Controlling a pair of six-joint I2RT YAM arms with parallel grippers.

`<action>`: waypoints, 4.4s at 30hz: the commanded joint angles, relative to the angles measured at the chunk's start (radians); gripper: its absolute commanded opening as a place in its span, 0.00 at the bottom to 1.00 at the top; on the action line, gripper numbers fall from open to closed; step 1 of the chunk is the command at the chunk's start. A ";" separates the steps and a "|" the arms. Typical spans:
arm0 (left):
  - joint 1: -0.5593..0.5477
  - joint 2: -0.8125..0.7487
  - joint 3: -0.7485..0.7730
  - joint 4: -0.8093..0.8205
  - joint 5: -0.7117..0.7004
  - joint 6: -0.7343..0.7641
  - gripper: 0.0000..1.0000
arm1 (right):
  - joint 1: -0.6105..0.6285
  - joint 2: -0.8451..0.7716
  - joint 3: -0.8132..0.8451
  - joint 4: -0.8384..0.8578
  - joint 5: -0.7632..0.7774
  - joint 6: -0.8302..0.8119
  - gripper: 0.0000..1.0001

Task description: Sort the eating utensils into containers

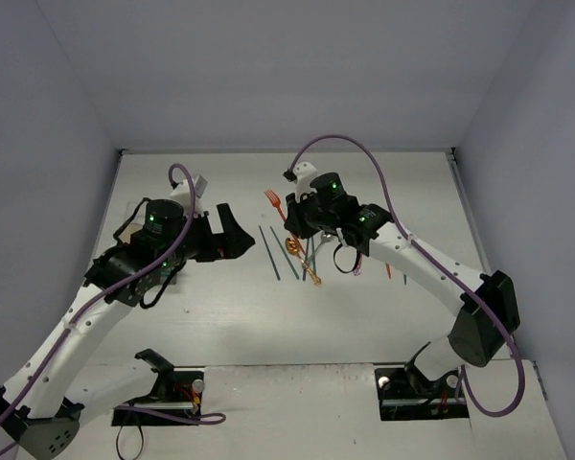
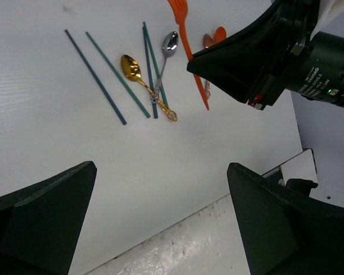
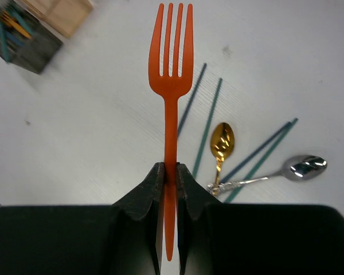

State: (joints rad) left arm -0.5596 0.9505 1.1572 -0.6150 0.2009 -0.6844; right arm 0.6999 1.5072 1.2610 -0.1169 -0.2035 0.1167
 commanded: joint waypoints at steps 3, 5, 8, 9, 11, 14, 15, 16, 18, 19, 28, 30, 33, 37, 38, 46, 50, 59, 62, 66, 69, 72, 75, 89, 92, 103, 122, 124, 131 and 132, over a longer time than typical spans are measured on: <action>-0.167 0.053 -0.031 0.208 -0.147 -0.082 0.94 | 0.025 -0.050 0.104 0.026 -0.031 0.279 0.00; -0.222 0.072 -0.036 0.223 -0.189 -0.087 0.93 | 0.035 -0.053 0.119 0.025 -0.018 0.330 0.00; -0.295 0.109 -0.048 0.286 -0.267 -0.115 0.91 | 0.047 -0.064 0.119 0.025 -0.009 0.436 0.00; -0.303 0.118 -0.050 0.298 -0.281 -0.125 0.90 | 0.051 -0.068 0.116 0.025 -0.007 0.452 0.00; -0.315 0.138 -0.051 0.321 -0.308 -0.140 0.88 | 0.058 -0.080 0.109 0.025 -0.002 0.481 0.00; -0.315 0.163 -0.050 0.329 -0.341 -0.156 0.83 | 0.070 -0.099 0.101 0.026 0.007 0.512 0.00; -0.315 0.170 -0.047 0.331 -0.350 -0.157 0.82 | 0.073 -0.106 0.098 0.025 0.007 0.518 0.00; -0.315 0.176 -0.046 0.332 -0.355 -0.159 0.80 | 0.076 -0.112 0.093 0.026 0.011 0.525 0.00; -0.315 0.183 -0.045 0.334 -0.367 -0.164 0.76 | 0.077 -0.121 0.084 0.026 0.016 0.535 0.00; -0.315 0.185 -0.046 0.335 -0.374 -0.168 0.75 | 0.079 -0.126 0.080 0.026 0.016 0.539 0.00; -0.315 0.185 -0.071 0.363 -0.384 -0.241 0.37 | 0.088 -0.163 0.040 0.026 0.024 0.555 0.00; -0.315 0.182 -0.081 0.374 -0.372 -0.261 0.23 | 0.090 -0.165 0.031 0.026 0.028 0.558 0.00; -0.315 0.177 -0.096 0.391 -0.360 -0.284 0.05 | 0.095 -0.170 0.023 0.026 0.038 0.557 0.00; -0.315 0.168 -0.136 0.420 -0.343 -0.331 0.00 | 0.097 -0.174 0.015 0.026 0.054 0.552 0.07; -0.315 0.163 -0.148 0.423 -0.346 -0.349 0.00 | 0.096 -0.176 0.014 0.025 0.060 0.551 0.18; -0.312 0.088 -0.217 0.334 -0.440 -0.498 0.00 | 0.062 -0.216 0.020 0.005 0.145 0.486 0.87; -0.279 0.015 -0.259 0.241 -0.503 -0.609 0.00 | -0.034 -0.244 0.029 -0.058 0.158 0.425 1.00; 0.028 -0.197 -0.327 -0.028 -0.485 -0.798 0.00 | -0.193 -0.365 -0.011 -0.183 0.200 0.283 1.00; 0.180 -0.235 -0.349 -0.055 -0.414 -0.825 0.00 | -0.202 -0.406 -0.033 -0.201 0.200 0.260 1.00; 0.356 -0.223 -0.388 -0.054 -0.305 -0.877 0.00 | -0.215 -0.436 -0.063 -0.213 0.173 0.241 1.00; 0.429 -0.208 -0.419 -0.016 -0.267 -0.927 0.00 | -0.222 -0.455 -0.068 -0.225 0.153 0.215 1.00; 0.478 -0.192 -0.441 0.028 -0.253 -0.962 0.00 | -0.222 -0.471 -0.069 -0.240 0.163 0.191 1.00; 0.521 -0.152 -0.450 0.060 -0.223 -0.976 0.00 | -0.208 -0.485 -0.075 -0.243 0.170 0.186 1.00; 0.660 0.023 -0.478 0.211 -0.106 -0.962 0.06 | -0.115 -0.506 -0.069 -0.254 0.244 0.168 1.00; 0.669 0.037 -0.483 0.237 -0.110 -0.965 0.08 | -0.111 -0.507 -0.071 -0.256 0.251 0.165 1.00; 0.765 0.092 -0.507 0.276 -0.059 -0.933 0.17 | -0.109 -0.515 -0.080 -0.259 0.271 0.155 1.00; 0.789 0.050 -0.288 0.129 -0.065 -0.679 0.53 | -0.101 -0.514 -0.094 -0.261 0.318 0.133 1.00; 0.786 0.052 -0.190 0.073 -0.061 -0.567 0.58 | -0.102 -0.508 -0.096 -0.262 0.318 0.132 1.00; 0.661 0.071 0.035 -0.067 -0.115 -0.224 0.82 | -0.120 -0.442 -0.098 -0.264 0.251 0.131 1.00; 0.604 0.082 0.062 -0.079 -0.129 -0.186 0.83 | -0.125 -0.428 -0.099 -0.264 0.247 0.136 1.00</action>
State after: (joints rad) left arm 0.1569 1.0239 1.1386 -0.6034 0.1088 -1.1205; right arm 0.5881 1.0354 1.1627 -0.4222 0.0723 0.2592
